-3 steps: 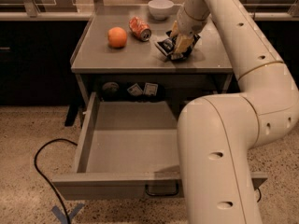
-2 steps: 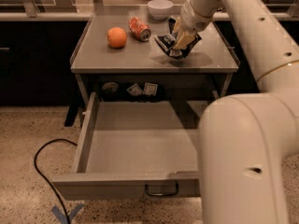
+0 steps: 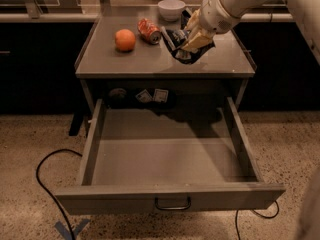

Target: Place blue chip bag into top drawer

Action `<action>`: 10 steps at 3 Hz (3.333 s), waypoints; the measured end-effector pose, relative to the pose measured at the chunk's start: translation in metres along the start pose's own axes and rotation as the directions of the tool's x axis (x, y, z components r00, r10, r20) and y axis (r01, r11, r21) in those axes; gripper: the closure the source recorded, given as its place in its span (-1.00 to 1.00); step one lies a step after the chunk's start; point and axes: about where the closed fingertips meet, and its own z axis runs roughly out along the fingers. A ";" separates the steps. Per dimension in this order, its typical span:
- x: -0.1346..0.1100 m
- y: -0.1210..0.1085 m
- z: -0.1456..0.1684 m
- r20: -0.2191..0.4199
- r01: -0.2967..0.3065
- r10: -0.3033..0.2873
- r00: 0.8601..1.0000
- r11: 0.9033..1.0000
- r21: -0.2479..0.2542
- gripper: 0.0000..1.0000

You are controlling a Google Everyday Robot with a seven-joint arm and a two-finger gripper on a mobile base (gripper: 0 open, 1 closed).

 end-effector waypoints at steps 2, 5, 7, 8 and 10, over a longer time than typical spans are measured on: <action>-0.029 0.105 0.017 0.058 -0.053 0.062 0.996 0.988 -0.143 1.00; -0.022 0.132 0.035 0.060 -0.093 0.105 0.993 0.979 -0.182 1.00; 0.012 0.211 0.076 0.102 -0.254 0.278 0.955 0.946 -0.204 1.00; 0.028 0.246 0.119 0.104 -0.290 0.320 0.942 0.927 -0.237 1.00; 0.031 0.237 0.140 0.119 -0.272 0.303 0.946 0.936 -0.224 1.00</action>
Offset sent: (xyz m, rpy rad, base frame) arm -0.1543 0.0478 -0.1007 0.0086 0.2987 0.1023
